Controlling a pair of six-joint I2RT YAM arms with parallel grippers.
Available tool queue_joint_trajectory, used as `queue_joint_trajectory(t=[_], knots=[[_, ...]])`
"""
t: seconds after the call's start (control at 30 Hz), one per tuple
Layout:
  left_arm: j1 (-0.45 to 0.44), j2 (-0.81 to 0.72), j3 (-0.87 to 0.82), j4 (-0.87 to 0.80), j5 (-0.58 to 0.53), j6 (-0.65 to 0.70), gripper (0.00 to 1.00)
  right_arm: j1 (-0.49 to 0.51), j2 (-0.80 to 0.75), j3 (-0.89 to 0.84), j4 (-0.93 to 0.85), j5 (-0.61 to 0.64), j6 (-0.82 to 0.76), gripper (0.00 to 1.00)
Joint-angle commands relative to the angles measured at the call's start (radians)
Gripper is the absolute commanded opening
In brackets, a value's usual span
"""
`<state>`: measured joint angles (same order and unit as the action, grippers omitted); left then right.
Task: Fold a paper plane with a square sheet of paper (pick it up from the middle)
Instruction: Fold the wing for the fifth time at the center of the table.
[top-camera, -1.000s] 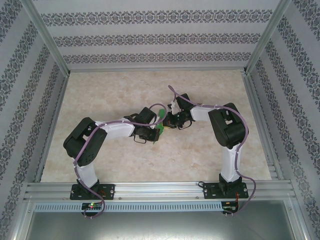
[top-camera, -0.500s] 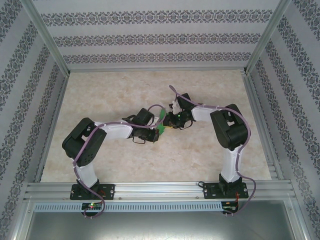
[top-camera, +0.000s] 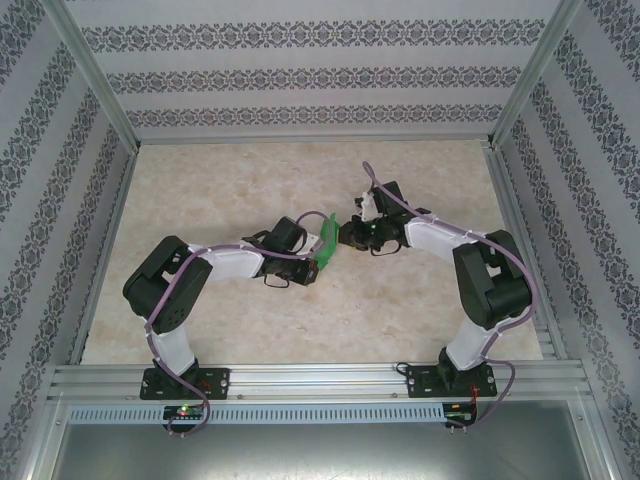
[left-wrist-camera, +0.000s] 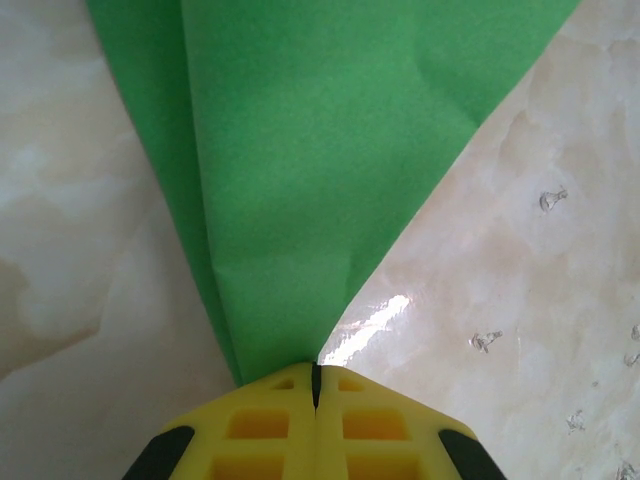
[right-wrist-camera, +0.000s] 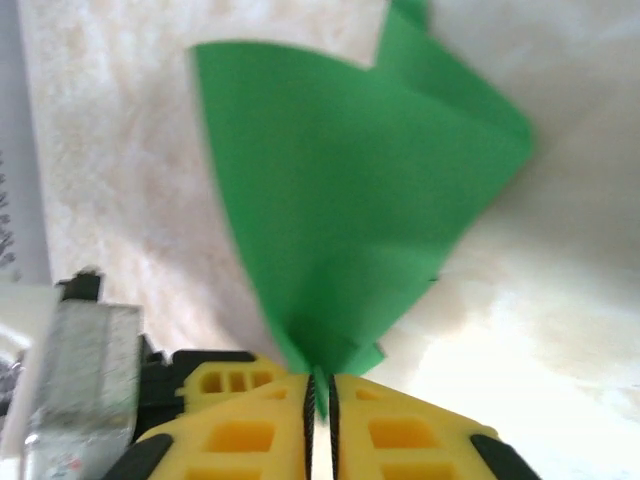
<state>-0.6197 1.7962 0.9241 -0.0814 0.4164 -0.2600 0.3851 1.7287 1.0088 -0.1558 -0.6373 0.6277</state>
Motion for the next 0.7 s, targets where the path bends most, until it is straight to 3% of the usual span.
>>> queue_joint_trajectory(t=[0.0, 0.4, 0.67], knots=[[0.011, 0.050, -0.048, -0.128, -0.028, 0.036, 0.02, 0.046, -0.006, -0.033, 0.130, -0.083, 0.119, 0.09], [0.014, 0.038, -0.065, -0.106, -0.004, 0.022, 0.02, 0.071, 0.180, -0.001, 0.303, -0.112, 0.214, 0.03], [0.014, 0.022, -0.067, -0.117, 0.010, 0.025, 0.02, 0.044, 0.273, 0.031, 0.237, -0.032, 0.150, 0.02]])
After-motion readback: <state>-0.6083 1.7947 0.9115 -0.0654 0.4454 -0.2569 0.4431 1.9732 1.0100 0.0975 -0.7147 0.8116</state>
